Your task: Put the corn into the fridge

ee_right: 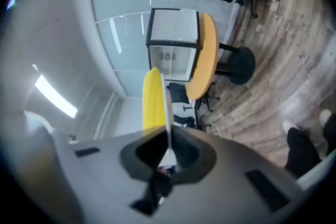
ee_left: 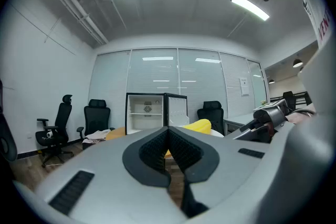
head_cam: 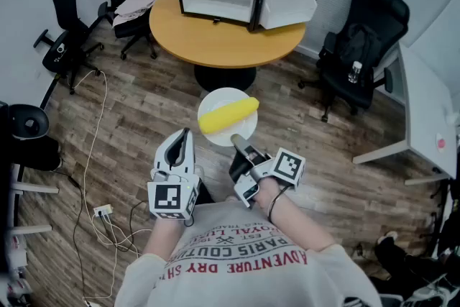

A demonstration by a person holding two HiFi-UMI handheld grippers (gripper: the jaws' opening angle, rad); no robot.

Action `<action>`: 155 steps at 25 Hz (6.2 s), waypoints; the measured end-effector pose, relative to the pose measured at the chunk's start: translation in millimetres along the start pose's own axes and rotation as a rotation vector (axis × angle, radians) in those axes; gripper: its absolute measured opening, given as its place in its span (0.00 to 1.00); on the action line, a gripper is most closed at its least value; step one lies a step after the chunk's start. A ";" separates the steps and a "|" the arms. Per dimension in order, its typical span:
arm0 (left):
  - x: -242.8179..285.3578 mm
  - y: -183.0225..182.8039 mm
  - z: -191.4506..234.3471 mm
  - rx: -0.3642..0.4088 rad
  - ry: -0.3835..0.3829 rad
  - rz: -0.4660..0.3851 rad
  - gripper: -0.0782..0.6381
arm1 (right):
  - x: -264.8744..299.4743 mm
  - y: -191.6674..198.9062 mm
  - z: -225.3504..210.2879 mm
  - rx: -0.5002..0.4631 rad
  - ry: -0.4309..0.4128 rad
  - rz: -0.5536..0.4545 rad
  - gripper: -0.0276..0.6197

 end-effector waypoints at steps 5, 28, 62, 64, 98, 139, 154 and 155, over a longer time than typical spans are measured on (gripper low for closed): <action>1.7 3.4 4.7 -0.009 -0.013 0.006 0.14 | 1.8 -0.7 -1.1 -0.008 -0.007 0.007 0.10; 78.8 23.4 113.1 -0.049 0.007 0.045 0.14 | 121.9 -15.0 18.3 -0.010 -0.017 -0.034 0.10; 396.8 26.1 261.6 -0.059 0.038 0.034 0.14 | 429.2 -205.9 61.2 -0.003 -0.035 -0.074 0.10; 417.9 27.4 259.7 -0.058 0.037 0.033 0.14 | 439.4 -225.0 63.2 -0.009 -0.038 -0.078 0.10; 629.6 54.1 322.0 -0.074 0.383 0.095 0.14 | 571.2 -327.6 57.6 0.131 0.054 -0.484 0.10; 649.4 66.0 319.5 -0.107 0.446 0.118 0.14 | 598.8 -351.2 68.3 0.100 0.101 -0.518 0.35; 613.7 64.0 304.8 -0.089 0.464 0.139 0.14 | 555.5 -301.7 82.7 -0.916 0.291 -0.390 0.10; 611.4 63.5 303.5 -0.088 0.466 0.139 0.14 | 552.6 -300.5 87.2 -0.987 0.300 -0.399 0.10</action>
Point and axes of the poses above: the fingertips, and each gripper's own axes: x forward along the fingers, z to its left, y out of its underside, the point moved 7 cm from there along -x, backward along the fingers, and after that the axes turned 6 degrees about -z, right-handed, at the moved point
